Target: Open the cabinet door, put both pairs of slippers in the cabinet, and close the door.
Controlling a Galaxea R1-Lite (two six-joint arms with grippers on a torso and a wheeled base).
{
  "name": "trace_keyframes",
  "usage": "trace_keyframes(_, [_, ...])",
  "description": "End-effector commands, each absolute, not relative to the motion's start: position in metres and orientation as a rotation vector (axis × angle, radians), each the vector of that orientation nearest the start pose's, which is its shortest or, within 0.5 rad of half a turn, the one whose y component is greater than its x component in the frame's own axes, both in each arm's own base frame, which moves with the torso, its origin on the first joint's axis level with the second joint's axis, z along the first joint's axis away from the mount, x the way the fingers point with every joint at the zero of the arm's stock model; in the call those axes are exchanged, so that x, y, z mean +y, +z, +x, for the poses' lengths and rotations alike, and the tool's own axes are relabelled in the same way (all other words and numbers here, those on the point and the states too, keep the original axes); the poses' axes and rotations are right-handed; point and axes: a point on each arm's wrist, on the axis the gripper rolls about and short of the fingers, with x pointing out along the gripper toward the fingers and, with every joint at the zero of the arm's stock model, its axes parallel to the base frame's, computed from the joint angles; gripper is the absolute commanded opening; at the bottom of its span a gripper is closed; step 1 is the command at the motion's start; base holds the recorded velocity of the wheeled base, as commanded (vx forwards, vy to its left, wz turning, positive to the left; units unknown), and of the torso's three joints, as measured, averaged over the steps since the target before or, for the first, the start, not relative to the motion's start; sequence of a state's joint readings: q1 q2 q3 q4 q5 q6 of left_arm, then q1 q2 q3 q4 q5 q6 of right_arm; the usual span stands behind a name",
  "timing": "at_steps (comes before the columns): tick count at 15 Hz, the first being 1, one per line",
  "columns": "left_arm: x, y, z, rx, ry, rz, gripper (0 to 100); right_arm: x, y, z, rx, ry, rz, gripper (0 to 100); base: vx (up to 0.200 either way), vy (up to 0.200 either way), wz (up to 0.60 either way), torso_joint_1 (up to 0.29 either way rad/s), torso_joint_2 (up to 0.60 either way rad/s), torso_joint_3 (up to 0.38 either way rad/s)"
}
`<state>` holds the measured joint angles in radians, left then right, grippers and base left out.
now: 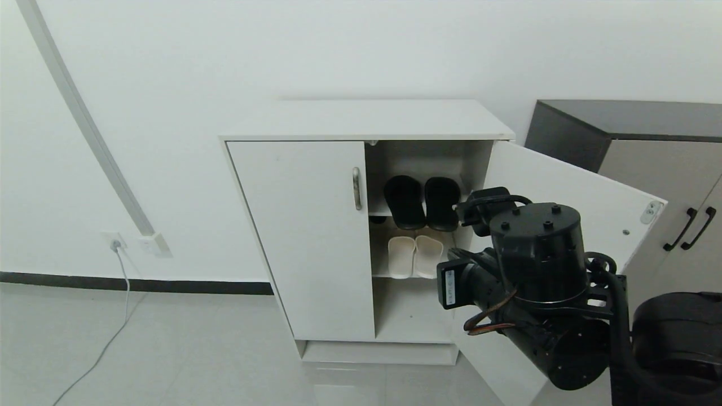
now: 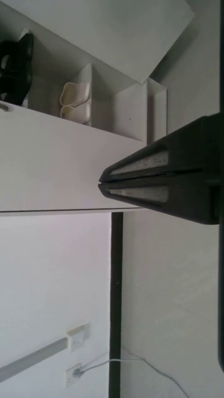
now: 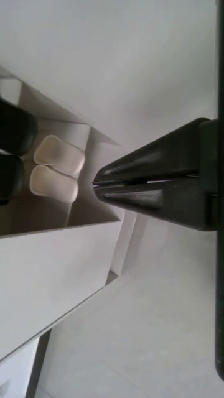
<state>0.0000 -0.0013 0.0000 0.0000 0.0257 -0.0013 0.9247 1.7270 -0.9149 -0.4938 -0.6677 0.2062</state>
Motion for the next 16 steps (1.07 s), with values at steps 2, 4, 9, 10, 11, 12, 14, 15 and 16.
trace_keyframes(2, [0.0006,0.0755,-0.0228,0.000,0.026,-0.002,0,0.2413,0.1936,0.1993,0.242,0.232,-0.018,0,0.000,0.000,0.00,0.146,-0.47,-0.310])
trace_keyframes(4, [0.0006,0.0755,-0.0228,0.000,0.026,-0.002,0,0.2414,0.1927,0.1994,0.244,0.231,-0.021,0,0.000,0.000,0.00,0.171,-0.48,-0.315])
trace_keyframes(9, [0.0006,0.0755,-0.0228,0.000,0.026,-0.002,0,0.2419,0.1917,0.1997,0.246,0.231,-0.021,0,0.000,0.000,0.00,0.189,-0.50,-0.311])
trace_keyframes(10, [0.0006,0.0755,-0.0228,0.000,0.026,-0.002,0,0.2419,0.1917,0.1997,0.246,0.231,-0.021,0,0.000,0.000,0.00,0.217,-0.51,-0.320])
trace_keyframes(11, [0.0006,0.0755,-0.0228,0.000,0.026,-0.002,0,0.2419,0.1917,0.1997,0.246,0.231,-0.021,0,0.000,0.000,0.00,0.217,-0.53,-0.315])
trace_keyframes(12, [0.0006,0.0755,-0.0228,0.000,0.026,-0.002,0,0.2416,0.1909,0.1995,0.248,0.231,-0.024,0,0.000,0.000,0.00,0.222,-0.54,-0.310])
trace_keyframes(14, [0.0006,0.0755,-0.0228,0.000,0.026,-0.002,0,0.2416,0.1909,0.1995,0.248,0.231,-0.025,0,0.000,0.000,0.00,0.232,-0.54,-0.315])
trace_keyframes(15, [0.0006,0.0755,-0.0228,0.000,0.026,-0.002,0,0.2416,0.1909,0.1995,0.248,0.231,-0.025,0,0.000,0.000,0.00,0.232,-0.55,-0.315])
trace_keyframes(16, [0.0006,0.0755,-0.0228,0.000,0.026,-0.002,0,0.2416,0.1909,0.1995,0.248,0.231,-0.024,0,0.000,0.000,0.00,0.251,-0.57,-0.330])
